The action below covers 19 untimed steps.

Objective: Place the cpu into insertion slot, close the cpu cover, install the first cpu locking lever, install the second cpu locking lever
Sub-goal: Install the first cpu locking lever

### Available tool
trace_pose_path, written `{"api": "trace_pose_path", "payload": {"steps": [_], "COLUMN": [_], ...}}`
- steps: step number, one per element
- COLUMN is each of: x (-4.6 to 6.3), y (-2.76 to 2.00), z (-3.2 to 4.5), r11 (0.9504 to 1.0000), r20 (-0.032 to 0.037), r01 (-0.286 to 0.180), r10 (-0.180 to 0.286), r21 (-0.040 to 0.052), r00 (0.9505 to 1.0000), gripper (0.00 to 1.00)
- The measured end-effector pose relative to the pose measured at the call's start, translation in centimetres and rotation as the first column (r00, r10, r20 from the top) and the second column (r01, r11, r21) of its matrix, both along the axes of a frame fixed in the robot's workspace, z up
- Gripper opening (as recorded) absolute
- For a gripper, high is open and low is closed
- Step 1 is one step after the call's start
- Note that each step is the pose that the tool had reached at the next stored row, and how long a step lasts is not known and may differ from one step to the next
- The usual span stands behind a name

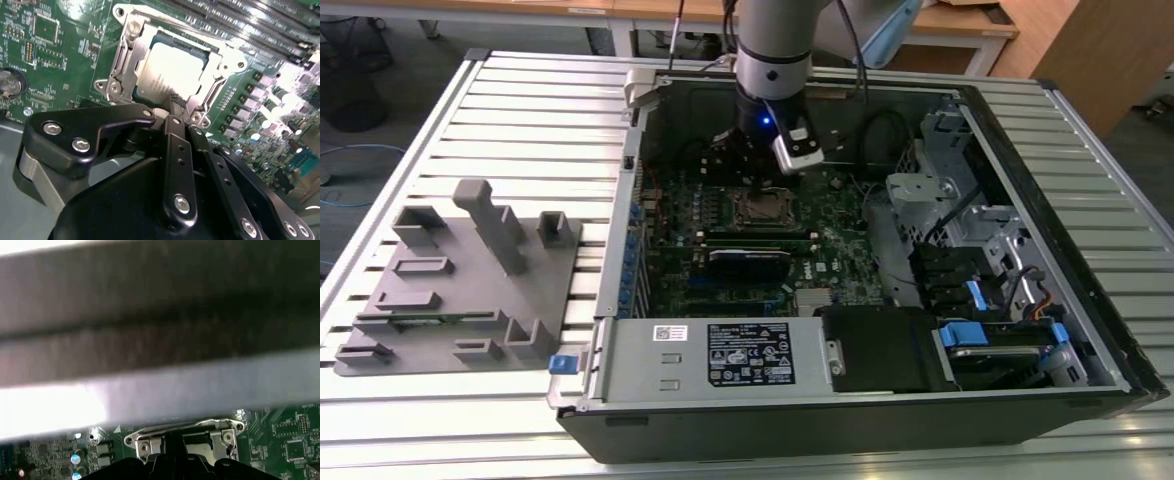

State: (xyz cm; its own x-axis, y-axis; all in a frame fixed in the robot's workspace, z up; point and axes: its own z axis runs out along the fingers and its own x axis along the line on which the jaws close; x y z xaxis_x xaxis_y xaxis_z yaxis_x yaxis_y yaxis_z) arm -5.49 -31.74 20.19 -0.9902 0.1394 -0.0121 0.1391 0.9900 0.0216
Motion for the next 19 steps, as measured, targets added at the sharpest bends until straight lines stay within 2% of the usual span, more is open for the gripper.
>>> {"api": "trace_pose_path", "payload": {"steps": [5,12,19], "x": [-0.01,0.0,0.0], "y": [-0.13,-0.31,-0.36], "z": [-0.04,-0.14,0.15], "r11": [1.0,0.9997,0.9995], "r20": [0.0023,0.0197,0.0217], "r01": [-0.002,-0.023,-0.032], "r10": [0.002,0.023,0.032], "r21": [-0.0002,-0.0003,-0.0004], "r00": [1.0,0.9995,0.9993], "gripper": [0.11,0.11,0.11]}}
